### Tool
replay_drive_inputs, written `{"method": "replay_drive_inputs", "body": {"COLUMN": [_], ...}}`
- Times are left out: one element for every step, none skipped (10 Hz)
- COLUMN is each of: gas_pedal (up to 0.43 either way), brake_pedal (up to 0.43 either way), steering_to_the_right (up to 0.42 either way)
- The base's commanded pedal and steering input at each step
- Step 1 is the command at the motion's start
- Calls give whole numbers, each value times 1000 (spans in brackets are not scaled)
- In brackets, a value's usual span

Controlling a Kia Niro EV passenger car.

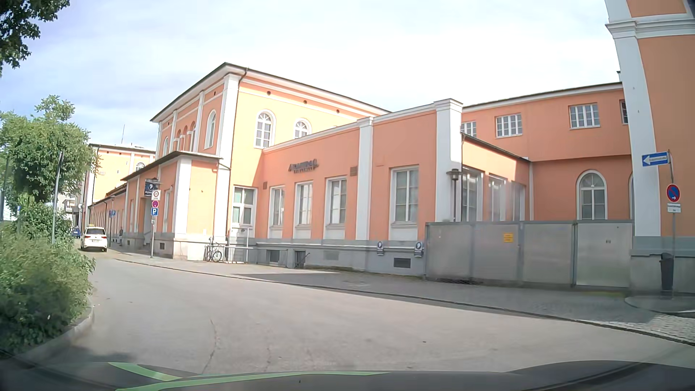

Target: Follow the waypoints while adhering to traffic rules and regulations

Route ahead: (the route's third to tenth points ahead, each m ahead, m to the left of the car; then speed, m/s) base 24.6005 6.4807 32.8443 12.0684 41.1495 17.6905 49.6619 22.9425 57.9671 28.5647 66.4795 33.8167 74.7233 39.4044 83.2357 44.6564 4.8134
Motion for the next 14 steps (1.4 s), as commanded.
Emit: {"method": "replay_drive_inputs", "body": {"gas_pedal": [169,169,169,157,150,150,150,150,150,150,150,138,138,130], "brake_pedal": [0,0,0,0,0,0,0,0,0,0,0,0,0,0], "steering_to_the_right": [-126,-152,-175,-195,-208,-218,-226,-234,-238,-240,-242,-247,-252,-254]}}
